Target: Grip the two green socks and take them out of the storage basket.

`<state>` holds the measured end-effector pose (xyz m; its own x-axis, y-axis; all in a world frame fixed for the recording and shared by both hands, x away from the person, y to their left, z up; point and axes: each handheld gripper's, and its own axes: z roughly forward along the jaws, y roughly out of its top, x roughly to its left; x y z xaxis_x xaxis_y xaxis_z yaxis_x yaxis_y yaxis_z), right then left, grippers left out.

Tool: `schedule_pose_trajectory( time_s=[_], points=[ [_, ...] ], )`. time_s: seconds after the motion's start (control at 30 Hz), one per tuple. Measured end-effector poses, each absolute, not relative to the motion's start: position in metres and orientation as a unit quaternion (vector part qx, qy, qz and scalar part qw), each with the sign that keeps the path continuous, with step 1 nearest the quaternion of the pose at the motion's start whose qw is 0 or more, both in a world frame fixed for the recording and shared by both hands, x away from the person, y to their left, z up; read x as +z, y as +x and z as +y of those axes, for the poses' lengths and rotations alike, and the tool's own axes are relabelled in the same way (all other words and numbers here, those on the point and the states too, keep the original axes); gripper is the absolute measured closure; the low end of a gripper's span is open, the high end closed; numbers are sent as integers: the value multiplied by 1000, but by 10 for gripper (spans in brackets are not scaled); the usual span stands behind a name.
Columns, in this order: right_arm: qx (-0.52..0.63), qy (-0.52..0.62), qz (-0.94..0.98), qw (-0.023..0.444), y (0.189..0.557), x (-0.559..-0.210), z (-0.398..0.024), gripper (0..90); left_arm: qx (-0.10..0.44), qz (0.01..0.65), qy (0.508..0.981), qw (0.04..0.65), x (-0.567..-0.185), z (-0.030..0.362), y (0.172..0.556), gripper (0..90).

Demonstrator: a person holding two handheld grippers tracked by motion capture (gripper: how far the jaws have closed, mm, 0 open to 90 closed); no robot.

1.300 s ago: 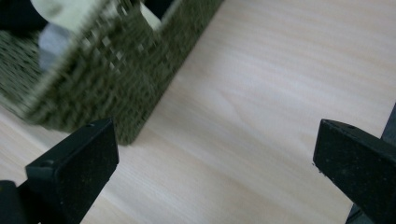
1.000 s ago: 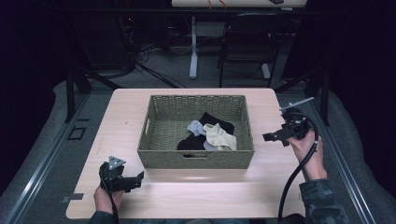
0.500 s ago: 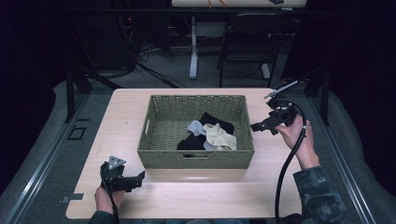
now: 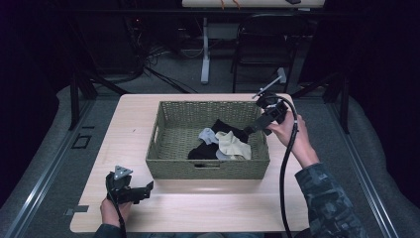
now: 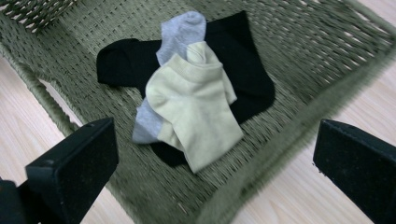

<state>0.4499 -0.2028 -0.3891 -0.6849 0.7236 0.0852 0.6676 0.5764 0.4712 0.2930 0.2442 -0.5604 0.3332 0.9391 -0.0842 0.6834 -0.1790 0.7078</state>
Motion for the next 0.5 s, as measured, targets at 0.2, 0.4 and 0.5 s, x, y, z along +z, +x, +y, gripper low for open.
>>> schedule_pose_trajectory(
  time_s=[0.2,0.4,0.5],
  points=[
    [223,375,899,46,460,-402,-177,0,193,545,742,339,-561,244,293,3],
    [197,369,908,33,466,-420,-156,0,193,544,744,337,-560,244,293,3],
    [190,373,908,29,469,-430,-150,0,193,543,744,337,-561,244,293,3]
  ],
)
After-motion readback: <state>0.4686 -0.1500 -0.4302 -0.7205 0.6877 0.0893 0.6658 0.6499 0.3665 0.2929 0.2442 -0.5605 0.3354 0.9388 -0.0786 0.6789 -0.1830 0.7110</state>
